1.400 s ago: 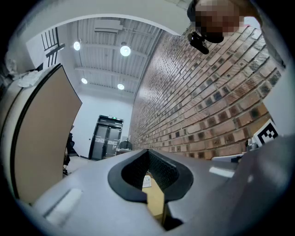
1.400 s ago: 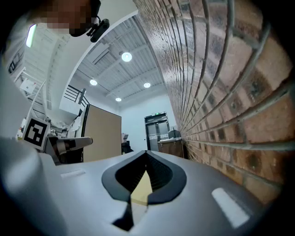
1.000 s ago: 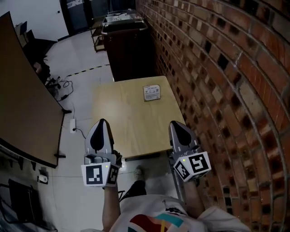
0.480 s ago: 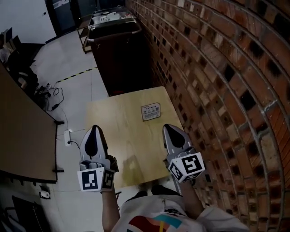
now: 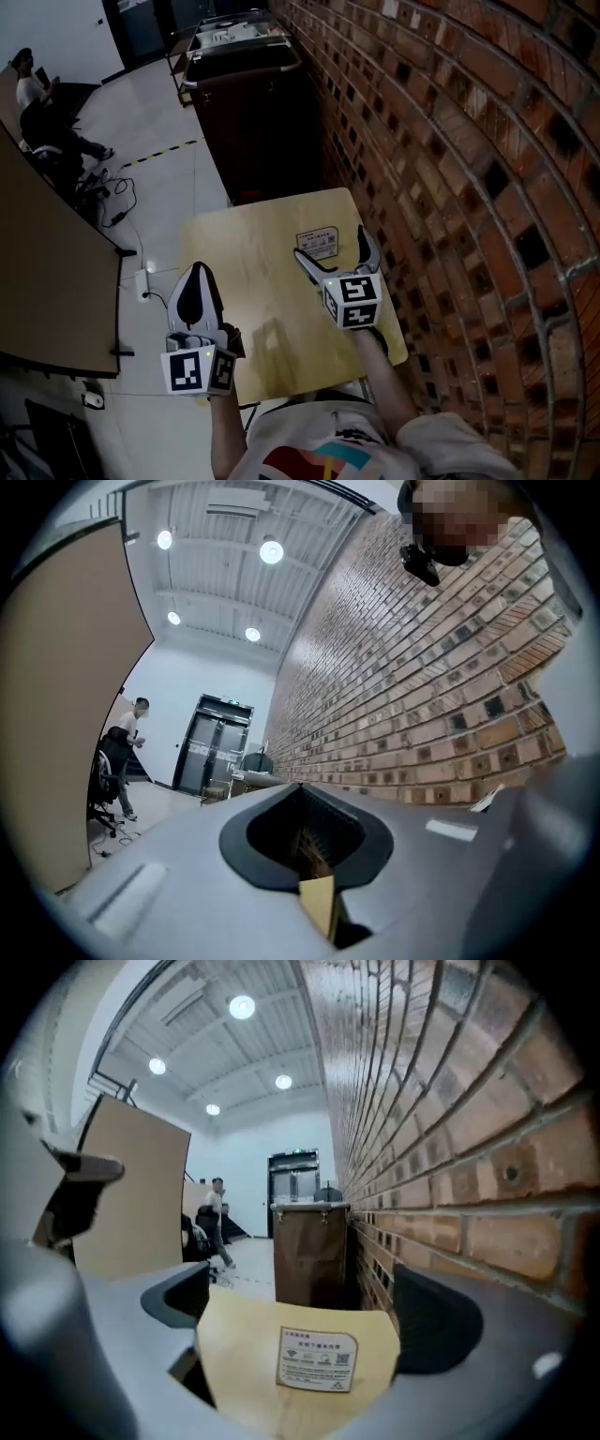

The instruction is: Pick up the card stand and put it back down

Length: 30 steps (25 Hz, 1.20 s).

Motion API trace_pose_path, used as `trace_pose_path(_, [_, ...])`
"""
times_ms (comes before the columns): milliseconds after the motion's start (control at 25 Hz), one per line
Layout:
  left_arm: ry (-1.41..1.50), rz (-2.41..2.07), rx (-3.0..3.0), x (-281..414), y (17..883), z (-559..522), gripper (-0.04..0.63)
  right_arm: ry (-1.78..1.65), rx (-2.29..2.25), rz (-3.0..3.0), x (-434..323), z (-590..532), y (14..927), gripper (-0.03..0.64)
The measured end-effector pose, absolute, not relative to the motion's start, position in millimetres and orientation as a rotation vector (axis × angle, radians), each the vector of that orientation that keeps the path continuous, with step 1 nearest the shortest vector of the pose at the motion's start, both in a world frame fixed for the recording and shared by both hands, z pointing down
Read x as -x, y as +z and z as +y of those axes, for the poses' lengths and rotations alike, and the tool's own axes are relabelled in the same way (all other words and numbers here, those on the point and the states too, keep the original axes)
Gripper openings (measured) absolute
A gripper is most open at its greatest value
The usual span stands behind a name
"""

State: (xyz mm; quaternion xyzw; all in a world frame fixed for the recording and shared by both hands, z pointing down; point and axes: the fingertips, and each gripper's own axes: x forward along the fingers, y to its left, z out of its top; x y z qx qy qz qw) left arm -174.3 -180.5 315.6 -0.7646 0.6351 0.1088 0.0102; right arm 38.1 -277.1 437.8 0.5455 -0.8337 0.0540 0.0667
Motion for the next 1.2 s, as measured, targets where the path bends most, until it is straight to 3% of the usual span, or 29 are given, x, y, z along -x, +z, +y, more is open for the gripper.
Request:
trace_pose_path(440, [0.247, 2.149, 2.339, 217.1, 348.7, -193.3, -0.017, 0.491, -1.665, -2.183, -35.8, -362.9, 573.2, 0.577])
trace_pose_path(1200, [0.196, 2.205, 2.341, 228.8, 373.9, -205.2, -0.017, 0.467, -1.693, -2.163, -35.7, -390.3, 604.9, 0.575])
